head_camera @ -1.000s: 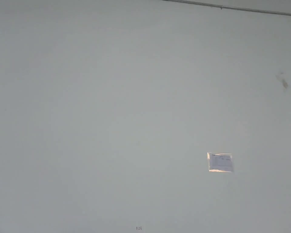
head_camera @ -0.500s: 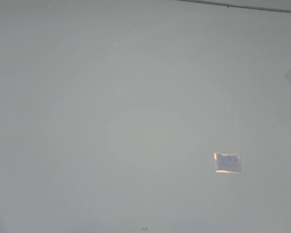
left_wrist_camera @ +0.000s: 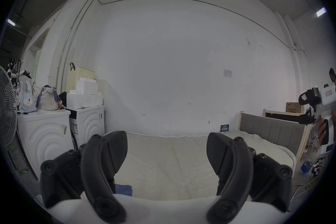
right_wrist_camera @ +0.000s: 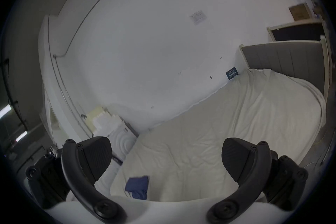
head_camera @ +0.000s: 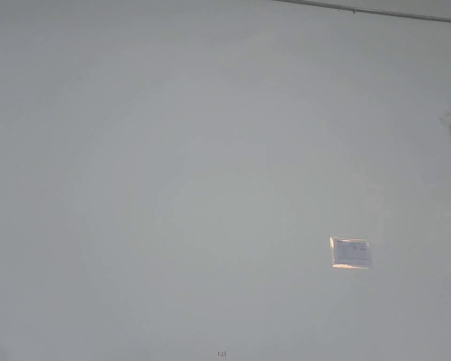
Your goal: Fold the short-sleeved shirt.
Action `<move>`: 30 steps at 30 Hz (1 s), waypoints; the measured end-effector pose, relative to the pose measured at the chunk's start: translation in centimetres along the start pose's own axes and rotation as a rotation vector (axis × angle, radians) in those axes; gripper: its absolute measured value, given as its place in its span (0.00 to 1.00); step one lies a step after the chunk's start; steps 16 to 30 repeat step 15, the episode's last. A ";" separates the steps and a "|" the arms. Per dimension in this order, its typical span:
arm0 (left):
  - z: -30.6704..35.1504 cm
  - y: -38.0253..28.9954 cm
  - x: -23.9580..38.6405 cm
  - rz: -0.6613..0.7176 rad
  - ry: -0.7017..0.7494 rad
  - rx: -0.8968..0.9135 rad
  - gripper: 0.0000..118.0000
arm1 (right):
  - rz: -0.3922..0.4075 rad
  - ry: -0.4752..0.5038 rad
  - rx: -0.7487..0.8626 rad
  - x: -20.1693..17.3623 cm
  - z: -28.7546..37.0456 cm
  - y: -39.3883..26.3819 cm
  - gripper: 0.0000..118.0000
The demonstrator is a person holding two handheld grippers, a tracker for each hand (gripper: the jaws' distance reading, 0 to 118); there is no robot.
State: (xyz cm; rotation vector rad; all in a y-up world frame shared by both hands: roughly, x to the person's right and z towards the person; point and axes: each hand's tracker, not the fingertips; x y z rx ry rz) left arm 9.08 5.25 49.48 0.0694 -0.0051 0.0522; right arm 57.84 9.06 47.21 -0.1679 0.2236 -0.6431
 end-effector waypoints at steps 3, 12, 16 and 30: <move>0.2 0.1 0.1 0.001 -0.001 0.011 0.80 | 0.150 -0.003 0.141 0.7 0.8 -1.1 1.00; 0.5 -0.3 1.4 -0.036 0.019 0.053 0.80 | 0.648 -0.171 0.497 -0.2 2.8 -6.3 1.00; 0.5 -0.4 1.6 -0.035 0.027 0.063 0.81 | 0.700 -0.163 0.455 0.0 2.7 -6.8 1.00; 0.5 -0.4 1.6 -0.035 0.027 0.063 0.81 | 0.700 -0.163 0.455 0.0 2.7 -6.8 1.00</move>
